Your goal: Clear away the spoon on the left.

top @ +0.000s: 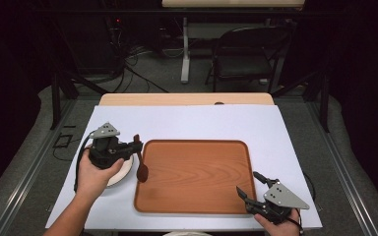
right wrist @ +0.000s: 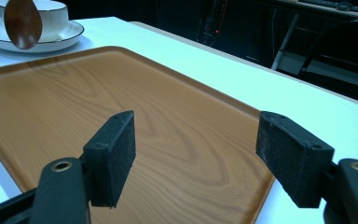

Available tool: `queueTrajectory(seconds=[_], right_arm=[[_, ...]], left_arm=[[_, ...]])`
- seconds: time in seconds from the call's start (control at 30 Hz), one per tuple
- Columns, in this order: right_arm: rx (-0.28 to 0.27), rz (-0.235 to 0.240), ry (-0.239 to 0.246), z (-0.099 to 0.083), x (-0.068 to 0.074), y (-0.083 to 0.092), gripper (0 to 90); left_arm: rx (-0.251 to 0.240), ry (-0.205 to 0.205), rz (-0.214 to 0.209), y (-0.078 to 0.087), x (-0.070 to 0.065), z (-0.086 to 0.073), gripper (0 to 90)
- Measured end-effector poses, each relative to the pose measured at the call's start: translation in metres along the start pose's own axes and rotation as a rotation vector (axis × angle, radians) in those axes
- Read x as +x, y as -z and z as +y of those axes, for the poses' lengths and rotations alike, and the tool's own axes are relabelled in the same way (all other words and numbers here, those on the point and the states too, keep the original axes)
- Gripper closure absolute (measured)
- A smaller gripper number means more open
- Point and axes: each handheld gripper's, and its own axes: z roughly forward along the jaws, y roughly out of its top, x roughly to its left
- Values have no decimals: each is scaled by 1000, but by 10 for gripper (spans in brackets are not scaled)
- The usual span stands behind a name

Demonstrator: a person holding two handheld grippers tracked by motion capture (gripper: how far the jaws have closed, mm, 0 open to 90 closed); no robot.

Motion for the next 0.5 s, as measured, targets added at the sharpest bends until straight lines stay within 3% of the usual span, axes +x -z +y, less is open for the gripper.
queueTrajectory(seconds=[0.27,0.5], right_arm=[[-2,-1,0,0,0,0,281],[-1,-2,2,0,0,0,282]], left_arm=[[40,15,-44,-15,1,-6,843],[63,71,-93,-29,6,-10,843]])
